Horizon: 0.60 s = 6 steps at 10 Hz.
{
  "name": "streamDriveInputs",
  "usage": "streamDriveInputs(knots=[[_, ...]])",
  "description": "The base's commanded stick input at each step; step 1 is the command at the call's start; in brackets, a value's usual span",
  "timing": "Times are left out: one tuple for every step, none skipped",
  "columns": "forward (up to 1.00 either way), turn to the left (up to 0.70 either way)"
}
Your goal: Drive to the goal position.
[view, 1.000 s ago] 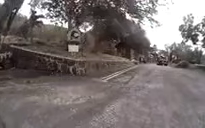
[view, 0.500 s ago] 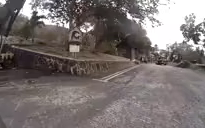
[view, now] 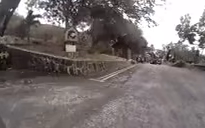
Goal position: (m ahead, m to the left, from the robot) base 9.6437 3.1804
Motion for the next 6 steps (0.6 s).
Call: streamDriveInputs(knots=[[0.0,-0.45],[0.0,-0.45],[0.0,-0.45],[0.0,-0.45],[0.0,-0.45],[0.0,-0.45]])
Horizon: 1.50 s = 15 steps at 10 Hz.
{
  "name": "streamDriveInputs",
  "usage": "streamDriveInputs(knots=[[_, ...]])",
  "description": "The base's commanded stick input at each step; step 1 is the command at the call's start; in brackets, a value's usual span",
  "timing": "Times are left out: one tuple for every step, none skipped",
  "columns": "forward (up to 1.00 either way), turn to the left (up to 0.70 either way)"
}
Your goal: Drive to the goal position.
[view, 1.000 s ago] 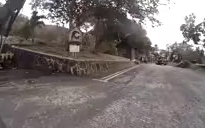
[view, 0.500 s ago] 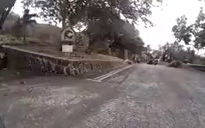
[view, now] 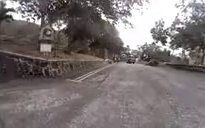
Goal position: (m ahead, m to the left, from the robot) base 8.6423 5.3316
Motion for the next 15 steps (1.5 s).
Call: streamDriveInputs(knots=[[0.0,-0.45],[0.0,-0.45],[0.0,-0.45],[0.0,-0.45],[0.0,-0.45],[0.0,-0.45],[0.0,0.0],[0.0,0.0],[0.0,0.0],[0.0,0.0],[0.0,0.0],[0.0,0.0],[0.0,0.0],[0.0,0.0],[0.0,0.1]])
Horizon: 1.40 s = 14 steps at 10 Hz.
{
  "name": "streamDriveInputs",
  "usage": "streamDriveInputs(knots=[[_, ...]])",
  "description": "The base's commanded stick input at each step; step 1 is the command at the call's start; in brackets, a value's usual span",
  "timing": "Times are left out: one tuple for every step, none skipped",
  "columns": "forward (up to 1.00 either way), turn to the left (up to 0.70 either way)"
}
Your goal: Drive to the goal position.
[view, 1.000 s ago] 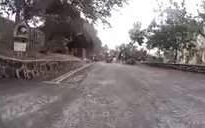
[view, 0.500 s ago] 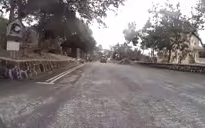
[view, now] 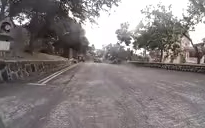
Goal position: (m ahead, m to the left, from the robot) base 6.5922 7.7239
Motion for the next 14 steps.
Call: streamDriveInputs(knots=[[0.0,0.29],[0.0,0.43],[0.0,0.24],[0.0,0.05],[0.0,0.0],[0.0,0.0],[0.0,0.0],[0.0,0.0],[0.0,0.0],[0.0,0.17],[0.0,0.36],[0.0,0.35],[0.0,0.16],[0.0,0.0]])
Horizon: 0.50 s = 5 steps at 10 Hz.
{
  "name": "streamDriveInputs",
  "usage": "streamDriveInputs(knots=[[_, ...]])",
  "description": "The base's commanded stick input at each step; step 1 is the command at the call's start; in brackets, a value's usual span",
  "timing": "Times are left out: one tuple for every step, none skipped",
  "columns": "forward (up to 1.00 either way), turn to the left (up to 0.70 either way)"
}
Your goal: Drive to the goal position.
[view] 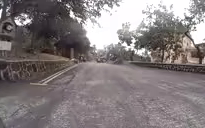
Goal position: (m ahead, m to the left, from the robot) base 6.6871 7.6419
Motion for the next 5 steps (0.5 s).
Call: streamDriveInputs(knots=[[0.0,0.0],[0.0,0.0],[0.7,0.0],[0.7,0.0],[0.7,0.0]])
